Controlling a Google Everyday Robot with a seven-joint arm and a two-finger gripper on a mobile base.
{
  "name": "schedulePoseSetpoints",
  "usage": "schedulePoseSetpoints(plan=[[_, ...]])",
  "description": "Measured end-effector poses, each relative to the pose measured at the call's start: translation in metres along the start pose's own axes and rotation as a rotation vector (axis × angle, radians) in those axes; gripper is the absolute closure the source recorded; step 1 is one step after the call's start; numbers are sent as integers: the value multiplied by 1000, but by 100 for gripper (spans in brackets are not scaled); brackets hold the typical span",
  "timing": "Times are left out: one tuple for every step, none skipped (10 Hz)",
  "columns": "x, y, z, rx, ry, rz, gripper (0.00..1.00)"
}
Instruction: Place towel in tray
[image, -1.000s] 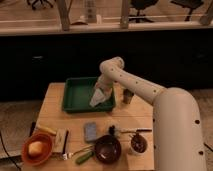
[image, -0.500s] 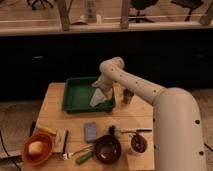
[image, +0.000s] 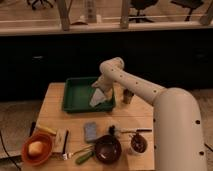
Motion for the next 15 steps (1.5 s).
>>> schedulePoseSetpoints(plan=[[0, 0, 0, 1, -1, -2, 20], [1, 0, 0, -1, 3, -7, 20], [1, 1, -1, -3, 11, -15, 20], [1, 0, -1, -4, 22, -25, 20], [1, 0, -1, -5, 28, -30, 20], [0, -2, -1, -6, 28, -32, 20], [-1, -2, -1, -5, 27, -33, 20], [0, -1, -1, -5, 28, -32, 20], [0, -2, -1, -5, 28, -32, 20], [-1, -2, -1, -6, 27, -32, 20], [-1, -2, -1, -5, 27, -33, 20], [-1, -2, -1, -5, 27, -32, 20], [-1, -2, -1, -6, 27, -32, 20], [-1, -2, -1, -6, 27, -32, 20], [-1, -2, -1, -5, 27, -32, 20]])
